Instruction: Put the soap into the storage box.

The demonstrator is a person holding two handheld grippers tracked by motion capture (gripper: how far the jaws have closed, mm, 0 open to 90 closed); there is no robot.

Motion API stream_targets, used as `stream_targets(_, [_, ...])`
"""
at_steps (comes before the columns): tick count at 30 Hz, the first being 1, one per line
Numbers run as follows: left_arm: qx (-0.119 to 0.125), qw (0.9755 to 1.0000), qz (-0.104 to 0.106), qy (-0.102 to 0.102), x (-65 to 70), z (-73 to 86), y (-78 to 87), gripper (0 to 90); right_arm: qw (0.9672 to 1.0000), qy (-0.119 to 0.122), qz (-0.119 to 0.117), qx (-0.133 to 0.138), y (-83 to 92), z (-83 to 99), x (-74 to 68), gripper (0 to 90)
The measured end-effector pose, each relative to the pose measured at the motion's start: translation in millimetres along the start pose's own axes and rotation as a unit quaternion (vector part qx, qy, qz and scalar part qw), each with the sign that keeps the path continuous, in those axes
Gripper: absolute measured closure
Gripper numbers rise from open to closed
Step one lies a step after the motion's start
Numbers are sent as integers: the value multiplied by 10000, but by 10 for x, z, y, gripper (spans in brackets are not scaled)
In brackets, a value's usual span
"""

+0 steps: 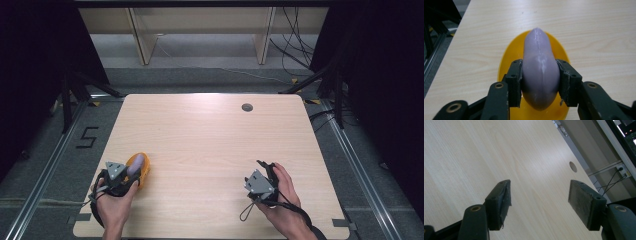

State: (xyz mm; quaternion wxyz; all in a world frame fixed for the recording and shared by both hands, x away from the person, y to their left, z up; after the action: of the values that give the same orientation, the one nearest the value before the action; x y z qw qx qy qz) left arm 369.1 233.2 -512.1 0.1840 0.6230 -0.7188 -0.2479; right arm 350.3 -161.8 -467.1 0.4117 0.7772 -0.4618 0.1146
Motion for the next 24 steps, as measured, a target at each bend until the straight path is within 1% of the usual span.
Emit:
stream_targets(1, [-51, 10000, 6, -25, -3, 10, -5, 583, 10000, -1, 2, 2, 0, 0, 1, 353])
stream_targets(2, [-51, 10000, -1, -30, -1, 15, -11, 583, 10000, 0, 2, 2, 0, 0, 1, 353])
stream_targets(5, [-122, 9999, 16, 0, -1, 24, -18, 582, 10000, 1, -5, -1, -1, 1, 0, 353])
stream_targets(8, [-53, 10000, 3, 39, -12, 14, -10, 577, 10000, -3, 2, 0, -1, 2, 3, 353])
stream_targets(10, [58, 9999, -62, 89, -26, -13, 16, 555, 10000, -11, -3, 1, 0, 2, 2, 353])
stream_targets(12, [83, 9999, -50, 108, -39, -23, 38, 536, 10000, -22, -13, 5, 0, 1, -2, 352])
stream_targets(13, [132, 9998, -76, 136, -40, -32, 50, 527, 10000, -18, -11, 4, 1, 1, -1, 352])
stream_targets(16, [295, 9993, -47, 206, -31, -60, 86, 502, 10000, -45, -67, 9, 6, 0, -8, 352])
stream_targets(17, [399, 9990, -50, 210, -25, -79, 104, 494, 10000, -35, -47, 22, 5, -1, -3, 352])
stream_targets(19, [501, 9985, -40, 212, -19, -106, 136, 481, 10000, -40, -46, 26, 4, -1, -3, 351])
stream_targets(20, [613, 9979, -69, 203, -15, -130, 160, 474, 10000, -40, -48, 24, 4, -1, -3, 351])
stream_targets(21, [693, 9974, -47, 205, -11, -150, 178, 467, 10000, -39, -48, 23, 4, -1, -4, 351])
stream_targets(24, [862, 9961, -40, 173, 17, -198, 235, 458, 10000, -44, -51, 21, 3, 0, -3, 351])
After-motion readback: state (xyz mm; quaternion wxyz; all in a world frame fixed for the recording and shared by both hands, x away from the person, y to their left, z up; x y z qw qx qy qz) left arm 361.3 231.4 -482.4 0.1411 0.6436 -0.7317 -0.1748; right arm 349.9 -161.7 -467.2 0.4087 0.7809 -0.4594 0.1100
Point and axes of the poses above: each handheld gripper's, and its own axes: y roughly backward along the jaws, z roughly out of its underside, x roughly to its right, the point moved 5 cm from there along -y, roughly forward along the jaws, and after that the axes turned 5 degrees about -y, right-handed, at the moved point
